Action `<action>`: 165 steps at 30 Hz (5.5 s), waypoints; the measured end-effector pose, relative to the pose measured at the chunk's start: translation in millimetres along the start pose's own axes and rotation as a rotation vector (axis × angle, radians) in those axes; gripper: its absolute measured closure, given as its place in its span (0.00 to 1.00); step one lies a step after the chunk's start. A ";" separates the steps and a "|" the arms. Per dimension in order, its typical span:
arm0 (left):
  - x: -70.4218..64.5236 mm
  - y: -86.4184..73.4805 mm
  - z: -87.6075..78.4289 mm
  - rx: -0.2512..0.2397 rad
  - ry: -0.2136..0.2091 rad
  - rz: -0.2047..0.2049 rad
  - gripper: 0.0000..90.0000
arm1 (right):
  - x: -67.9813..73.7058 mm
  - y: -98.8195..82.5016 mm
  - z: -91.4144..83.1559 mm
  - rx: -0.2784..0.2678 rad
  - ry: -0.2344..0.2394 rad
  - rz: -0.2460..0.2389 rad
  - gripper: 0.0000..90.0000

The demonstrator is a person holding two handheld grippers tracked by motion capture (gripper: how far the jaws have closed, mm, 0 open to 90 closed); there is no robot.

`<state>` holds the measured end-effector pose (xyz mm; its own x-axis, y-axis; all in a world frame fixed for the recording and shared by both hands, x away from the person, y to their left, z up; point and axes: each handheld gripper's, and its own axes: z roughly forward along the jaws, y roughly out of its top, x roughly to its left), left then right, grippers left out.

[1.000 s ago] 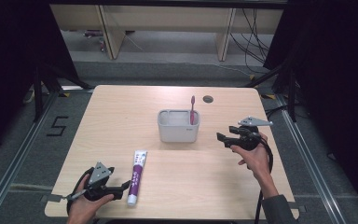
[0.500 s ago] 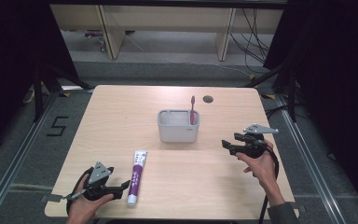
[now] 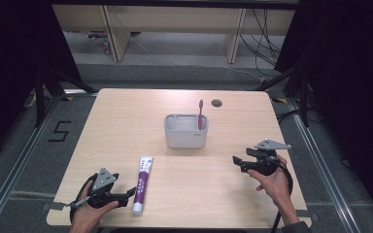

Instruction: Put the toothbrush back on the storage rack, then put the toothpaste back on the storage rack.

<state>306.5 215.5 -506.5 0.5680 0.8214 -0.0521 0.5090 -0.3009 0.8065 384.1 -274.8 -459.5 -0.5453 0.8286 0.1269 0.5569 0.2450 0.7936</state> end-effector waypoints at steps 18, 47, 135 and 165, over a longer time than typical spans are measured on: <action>1.2 0.5 -1.0 0.022 0.003 0.022 0.19 | 14.2 -28.4 -4.0 0.068 0.037 -0.005 0.33; -2.1 1.3 0.5 0.010 -0.021 -0.022 0.19 | 26.5 -65.6 -21.5 0.152 0.044 -0.018 0.28; -27.0 66.0 56.5 0.505 -0.130 0.278 0.69 | 33.1 -67.2 -24.0 0.181 0.062 -0.034 0.30; -35.5 81.8 69.3 0.628 -0.140 0.441 0.77 | 35.0 -67.1 -25.0 0.221 0.062 -0.026 0.31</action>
<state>372.8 128.2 -479.6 0.8582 0.5056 0.0887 0.4639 -0.8379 0.2876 312.0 -274.8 -493.4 -0.5949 0.7898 0.1492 0.6619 0.3760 0.6484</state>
